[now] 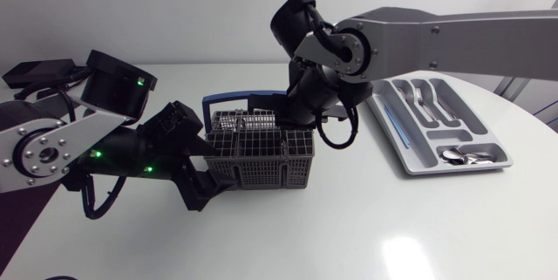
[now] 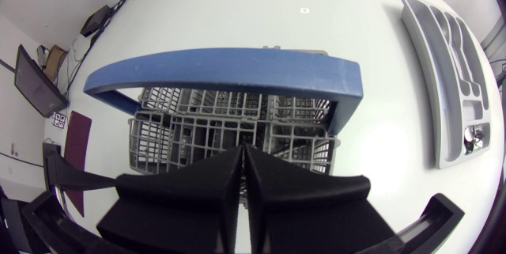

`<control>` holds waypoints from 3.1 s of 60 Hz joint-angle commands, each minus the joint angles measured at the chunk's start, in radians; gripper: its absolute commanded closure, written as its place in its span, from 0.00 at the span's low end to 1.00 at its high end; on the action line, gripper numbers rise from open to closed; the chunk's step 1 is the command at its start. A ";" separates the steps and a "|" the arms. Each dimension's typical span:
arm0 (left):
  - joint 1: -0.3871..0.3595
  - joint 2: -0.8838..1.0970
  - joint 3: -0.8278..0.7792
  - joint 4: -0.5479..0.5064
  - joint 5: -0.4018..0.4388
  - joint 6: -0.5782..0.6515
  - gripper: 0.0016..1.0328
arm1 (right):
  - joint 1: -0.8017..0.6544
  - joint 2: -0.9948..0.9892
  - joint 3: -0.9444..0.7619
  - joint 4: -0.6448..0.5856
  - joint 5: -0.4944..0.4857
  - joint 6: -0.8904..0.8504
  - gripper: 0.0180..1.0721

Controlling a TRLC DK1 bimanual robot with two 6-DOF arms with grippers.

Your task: Unload the cutlery basket into the drawer organizer.

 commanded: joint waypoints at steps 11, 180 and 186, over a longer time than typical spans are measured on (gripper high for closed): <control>-0.003 -0.007 -0.028 -0.009 0.015 0.005 0.05 | 0.013 -0.062 -0.045 0.043 -0.026 0.028 0.94; 0.155 -0.298 -0.213 0.180 -0.287 -0.129 0.05 | -0.561 -0.620 -0.413 -0.086 -0.034 -0.538 0.94; 0.181 -0.332 -0.236 0.188 -0.293 -0.130 0.05 | -0.599 -0.629 -0.446 -0.071 -0.008 -0.586 0.94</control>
